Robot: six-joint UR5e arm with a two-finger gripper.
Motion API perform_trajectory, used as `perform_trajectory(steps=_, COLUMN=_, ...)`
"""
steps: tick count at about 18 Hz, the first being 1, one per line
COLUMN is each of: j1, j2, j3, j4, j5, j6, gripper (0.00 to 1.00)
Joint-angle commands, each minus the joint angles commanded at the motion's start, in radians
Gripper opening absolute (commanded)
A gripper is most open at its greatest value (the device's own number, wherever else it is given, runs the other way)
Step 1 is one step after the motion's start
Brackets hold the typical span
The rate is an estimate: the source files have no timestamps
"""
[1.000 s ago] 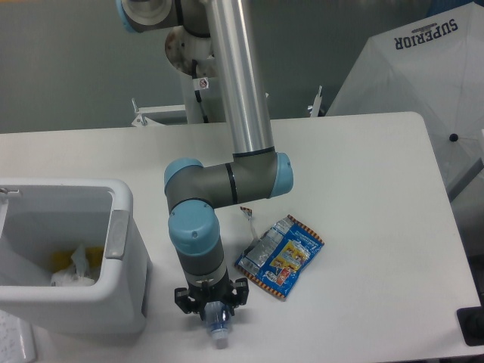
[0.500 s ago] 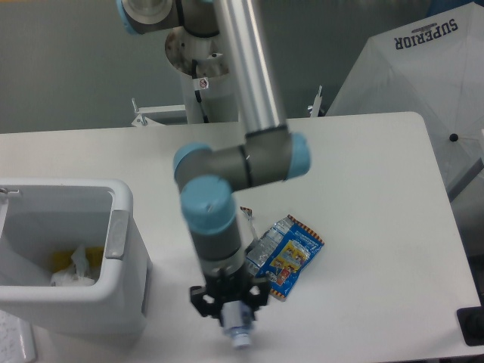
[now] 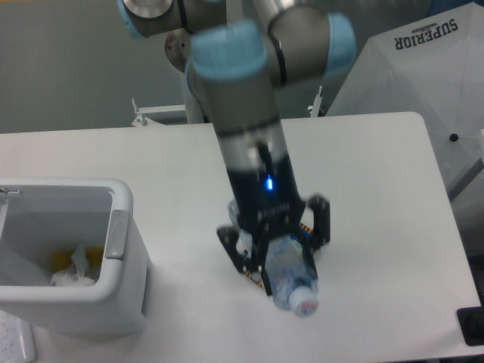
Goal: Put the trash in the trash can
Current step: 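Lift the bottle and carry it over the white trash bin, then lower the bottle into the bin and open the gripper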
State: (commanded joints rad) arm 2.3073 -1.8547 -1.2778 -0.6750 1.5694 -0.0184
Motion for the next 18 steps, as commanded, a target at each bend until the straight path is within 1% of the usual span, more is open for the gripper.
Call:
perform_trajectory(steps=3, j1=-0.068, j2=0.021, j3=0.002, j4=0.000, j5=-0.002, j6=0.000, gripper=0.64)
perform_trajectory(steps=5, j1=-0.094, j2=0.034, j3=0.006, j4=0.000, j5=-0.002, j6=0.002, gripper=0.64)
perform_trajectory(steps=7, j1=-0.147, j2=0.034, j3=0.011, j4=0.000, j5=-0.002, j6=0.002, gripper=0.64)
perform_trajectory(steps=10, j1=-0.181, j2=0.032, j3=0.032, j4=0.000, j5=-0.014, j6=0.002, gripper=0.64)
perform_trajectory(steps=11, j1=-0.196, j2=0.028, j3=0.034, j4=0.000, j5=-0.026, j6=0.003, gripper=0.64)
perform_trajectory(steps=13, j1=-0.204, j2=0.019, j3=0.032, j4=0.000, j5=-0.028, j6=0.005, gripper=0.64)
perform_trajectory(steps=18, j1=-0.261, j2=-0.034, j3=0.071, j4=0.000, j5=-0.029, j6=0.011, gripper=0.64)
